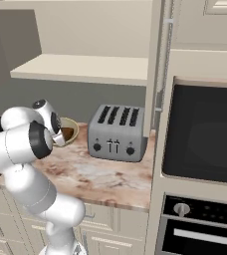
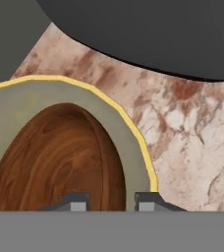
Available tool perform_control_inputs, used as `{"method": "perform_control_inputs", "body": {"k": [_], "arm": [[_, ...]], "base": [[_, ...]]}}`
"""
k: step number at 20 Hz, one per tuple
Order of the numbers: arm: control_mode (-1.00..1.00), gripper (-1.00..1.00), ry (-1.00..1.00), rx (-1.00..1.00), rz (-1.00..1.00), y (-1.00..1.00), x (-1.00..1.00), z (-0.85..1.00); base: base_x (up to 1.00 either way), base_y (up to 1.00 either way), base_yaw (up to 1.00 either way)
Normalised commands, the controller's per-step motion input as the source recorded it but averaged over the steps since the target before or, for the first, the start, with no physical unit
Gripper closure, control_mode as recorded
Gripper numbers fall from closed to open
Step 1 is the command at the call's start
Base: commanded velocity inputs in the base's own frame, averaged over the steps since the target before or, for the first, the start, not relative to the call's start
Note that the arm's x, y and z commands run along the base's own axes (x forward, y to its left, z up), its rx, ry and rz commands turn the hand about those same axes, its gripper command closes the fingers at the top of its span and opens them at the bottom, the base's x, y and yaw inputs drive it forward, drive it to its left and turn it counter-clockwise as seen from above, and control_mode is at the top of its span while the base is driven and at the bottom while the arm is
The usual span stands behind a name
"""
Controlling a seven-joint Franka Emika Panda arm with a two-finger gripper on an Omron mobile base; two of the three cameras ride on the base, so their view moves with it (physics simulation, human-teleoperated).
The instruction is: Pick up the bowls on the counter and stack them on top of one another in the open cabinet. Place the smaller bowl on top of the larger bowl.
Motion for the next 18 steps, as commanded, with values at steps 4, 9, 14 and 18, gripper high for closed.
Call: {"method": "perform_control_inputs", "body": {"k": [4,9,14,18], "arm": [[-1.00,-1.00,-0.01,0.00,-0.02,0.08,-0.04,0.28],[-1.00,-1.00,-0.02,0.04,-0.01,0.00,-0.29,0.17],[-1.00,-1.00,-0.03,0.07,0.00,0.00,-0.40,0.00],[-1.00,-1.00,-0.07,0.09,0.00,0.00,-0.46,0.00]], "base": [[0.00,0.00,0.00],[0.00,0.00,0.00],[0.00,0.00,0.00],[0.00,0.00,0.00]]}}
